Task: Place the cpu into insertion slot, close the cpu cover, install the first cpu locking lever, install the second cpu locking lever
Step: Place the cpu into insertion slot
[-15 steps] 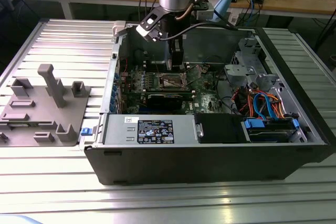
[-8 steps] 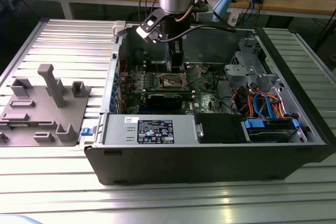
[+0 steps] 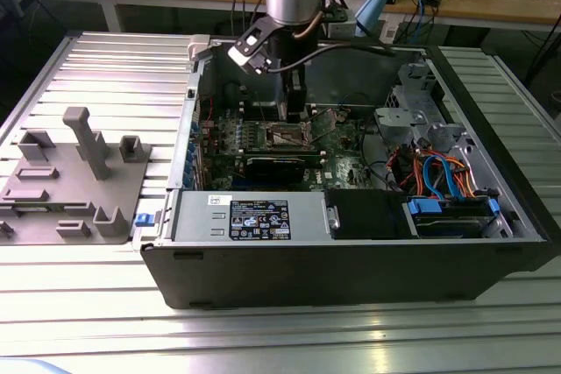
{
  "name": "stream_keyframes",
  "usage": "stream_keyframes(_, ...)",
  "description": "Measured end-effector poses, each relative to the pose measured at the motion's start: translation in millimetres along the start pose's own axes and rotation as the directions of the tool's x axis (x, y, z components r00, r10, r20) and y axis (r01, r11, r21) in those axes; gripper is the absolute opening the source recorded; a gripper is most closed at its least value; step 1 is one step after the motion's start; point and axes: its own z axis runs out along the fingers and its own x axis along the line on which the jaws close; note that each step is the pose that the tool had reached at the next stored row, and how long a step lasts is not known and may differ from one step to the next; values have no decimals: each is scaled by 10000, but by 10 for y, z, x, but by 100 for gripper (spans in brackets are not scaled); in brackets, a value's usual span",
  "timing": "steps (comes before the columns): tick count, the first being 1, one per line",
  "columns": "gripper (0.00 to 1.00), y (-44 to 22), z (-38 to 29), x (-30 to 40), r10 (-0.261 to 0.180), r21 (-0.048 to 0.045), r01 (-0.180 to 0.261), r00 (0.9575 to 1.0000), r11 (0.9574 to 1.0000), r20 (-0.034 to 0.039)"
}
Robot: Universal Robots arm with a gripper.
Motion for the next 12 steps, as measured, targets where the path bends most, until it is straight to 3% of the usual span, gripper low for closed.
stream_keyframes(12,55,8,44,3,0,1,0,10000,10000,1)
